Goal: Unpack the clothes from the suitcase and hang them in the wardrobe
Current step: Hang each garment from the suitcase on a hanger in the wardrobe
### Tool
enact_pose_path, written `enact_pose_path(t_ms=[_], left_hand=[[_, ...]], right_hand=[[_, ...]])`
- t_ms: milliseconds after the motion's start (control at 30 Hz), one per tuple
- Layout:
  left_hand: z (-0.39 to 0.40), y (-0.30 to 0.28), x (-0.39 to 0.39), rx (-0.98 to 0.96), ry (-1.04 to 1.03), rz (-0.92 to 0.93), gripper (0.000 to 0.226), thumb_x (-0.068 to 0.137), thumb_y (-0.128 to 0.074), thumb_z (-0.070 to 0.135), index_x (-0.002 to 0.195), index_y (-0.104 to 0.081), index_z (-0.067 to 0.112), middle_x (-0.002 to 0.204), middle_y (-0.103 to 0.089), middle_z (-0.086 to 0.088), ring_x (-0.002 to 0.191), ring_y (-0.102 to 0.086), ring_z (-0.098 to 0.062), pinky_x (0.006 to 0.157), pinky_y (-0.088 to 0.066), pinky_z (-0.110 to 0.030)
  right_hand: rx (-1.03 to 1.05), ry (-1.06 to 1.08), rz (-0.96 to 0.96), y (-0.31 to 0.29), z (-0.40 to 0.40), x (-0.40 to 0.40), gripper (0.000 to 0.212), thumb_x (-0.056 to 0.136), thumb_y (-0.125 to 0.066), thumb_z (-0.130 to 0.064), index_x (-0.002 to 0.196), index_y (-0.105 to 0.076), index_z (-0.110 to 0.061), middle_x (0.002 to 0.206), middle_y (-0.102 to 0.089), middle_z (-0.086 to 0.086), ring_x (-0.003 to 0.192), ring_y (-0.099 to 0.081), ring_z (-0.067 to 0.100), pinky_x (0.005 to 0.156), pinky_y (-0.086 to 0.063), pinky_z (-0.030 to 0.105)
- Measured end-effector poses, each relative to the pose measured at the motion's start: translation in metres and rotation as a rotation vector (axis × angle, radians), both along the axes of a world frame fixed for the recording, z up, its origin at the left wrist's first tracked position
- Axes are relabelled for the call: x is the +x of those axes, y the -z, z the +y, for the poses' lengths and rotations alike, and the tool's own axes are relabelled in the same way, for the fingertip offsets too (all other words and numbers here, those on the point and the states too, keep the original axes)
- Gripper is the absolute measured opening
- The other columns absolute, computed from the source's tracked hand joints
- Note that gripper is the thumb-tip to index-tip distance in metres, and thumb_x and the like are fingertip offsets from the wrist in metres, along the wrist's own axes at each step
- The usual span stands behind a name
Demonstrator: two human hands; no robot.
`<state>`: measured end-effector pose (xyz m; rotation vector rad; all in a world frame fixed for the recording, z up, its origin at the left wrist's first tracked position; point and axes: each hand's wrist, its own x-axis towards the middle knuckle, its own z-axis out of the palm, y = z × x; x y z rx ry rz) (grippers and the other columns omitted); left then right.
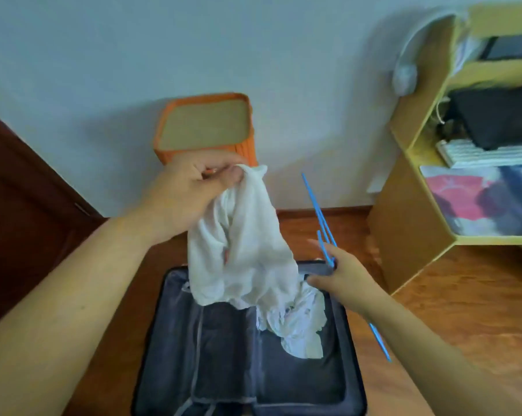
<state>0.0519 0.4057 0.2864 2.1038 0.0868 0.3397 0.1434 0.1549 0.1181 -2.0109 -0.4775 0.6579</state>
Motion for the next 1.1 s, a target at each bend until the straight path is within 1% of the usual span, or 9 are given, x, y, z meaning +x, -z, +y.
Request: enact_pose_path(t_ms=[67,133,267,433,600,700,767,900,1100], left_hand=[[-0.011,-0.046,-0.022,-0.019,0.037,-0.005,0.015,0.098,-0.058,0.010,0.098,-0.070,0.018,0.082,-0.073,0.020,0.081,-0.063,0.009,0.079,-0.046,-0.008],[-0.016,-0.085,-0.050,0.069,0.008,0.005,0.012,0.093,-0.059,0.012,0.096,-0.070,0.017,0.079,-0.073,0.021,0.079,-0.063,0.010,0.077,-0.045,-0.007],[0.014,-0.130,-0.111,0.451,-0.272,0.126,0.020,0.094,-0.070,0.008,0.091,-0.073,0.027,0.092,-0.077,0.011,0.080,-0.063,0.006,0.074,-0.042,-0.005],[0.025,-0.128,-0.171,0.677,-0.472,0.385,0.033,0.093,-0.073,0.009,0.126,-0.070,0.014,0.107,-0.071,-0.011,0.079,-0.057,-0.007,0.069,-0.038,-0.012],[0.023,-0.126,-0.190,0.659,-0.728,0.184,0.010,0.097,-0.065,0.010,0.090,-0.072,0.008,0.090,-0.070,-0.013,0.089,-0.065,-0.031,0.070,-0.042,-0.034],[0.006,-0.129,-0.193,0.347,-0.677,-0.012,0.015,0.096,-0.061,0.001,0.093,-0.072,0.008,0.085,-0.069,-0.009,0.076,-0.060,-0.016,0.067,-0.042,-0.030],[-0.011,-0.137,-0.192,0.201,-0.592,-0.070,0.030,0.092,-0.056,-0.009,0.086,-0.074,0.014,0.084,-0.071,-0.006,0.076,-0.060,-0.011,0.069,-0.042,-0.029],[-0.045,-0.166,-0.193,0.181,-0.446,-0.042,0.057,0.077,-0.041,-0.024,0.054,-0.062,0.023,0.061,-0.060,0.012,0.058,-0.052,-0.003,0.056,-0.036,-0.022],[-0.085,-0.180,-0.198,0.303,-0.310,0.027,0.047,0.081,-0.042,-0.024,0.064,-0.065,0.013,0.065,-0.062,0.015,0.063,-0.055,0.001,0.060,-0.039,-0.010]], right_hand=[[0.066,-0.162,-0.067,-0.030,0.027,-0.008,0.055,0.078,-0.084,-0.020,0.126,-0.064,-0.038,0.116,-0.070,0.006,0.103,-0.065,0.027,0.087,-0.052,0.039],[0.033,-0.267,-0.185,-0.047,0.040,-0.019,0.013,0.081,-0.081,-0.030,0.093,-0.074,-0.030,0.087,-0.073,0.005,0.080,-0.065,0.033,0.072,-0.050,0.044],[0.020,-0.052,-0.257,-0.091,0.022,-0.004,0.031,0.084,-0.078,-0.029,0.061,-0.063,-0.017,0.053,-0.052,-0.003,0.057,-0.050,0.017,0.054,-0.035,0.032],[0.158,-0.071,-0.209,-0.181,-0.007,0.010,0.033,0.084,-0.078,-0.022,0.067,-0.053,-0.008,0.063,-0.044,0.003,0.061,-0.041,0.017,0.055,-0.030,0.029],[0.152,-0.361,-0.154,-0.230,-0.032,-0.034,0.028,0.086,-0.076,-0.014,0.066,-0.056,-0.008,0.064,-0.049,0.005,0.060,-0.047,0.020,0.053,-0.035,0.029],[0.326,-0.592,0.301,-0.234,-0.057,-0.062,0.038,0.092,-0.062,-0.001,0.058,-0.068,-0.015,0.060,-0.062,0.005,0.052,-0.060,0.015,0.049,-0.049,0.022],[0.378,-0.683,0.365,-0.230,-0.061,-0.069,0.031,0.084,-0.078,-0.016,0.061,-0.058,-0.011,0.055,-0.041,0.003,0.043,-0.037,0.008,0.039,-0.033,0.017],[0.466,-0.553,0.297,-0.242,-0.044,-0.068,0.062,0.057,-0.094,-0.045,0.100,-0.072,-0.006,0.075,-0.051,0.012,0.052,-0.018,0.008,0.041,-0.020,0.015],[0.502,-0.608,0.072,-0.257,0.006,-0.131,0.049,0.082,-0.080,-0.014,0.123,-0.067,-0.037,0.129,-0.065,0.010,0.063,-0.038,0.024,0.052,-0.027,0.030]])
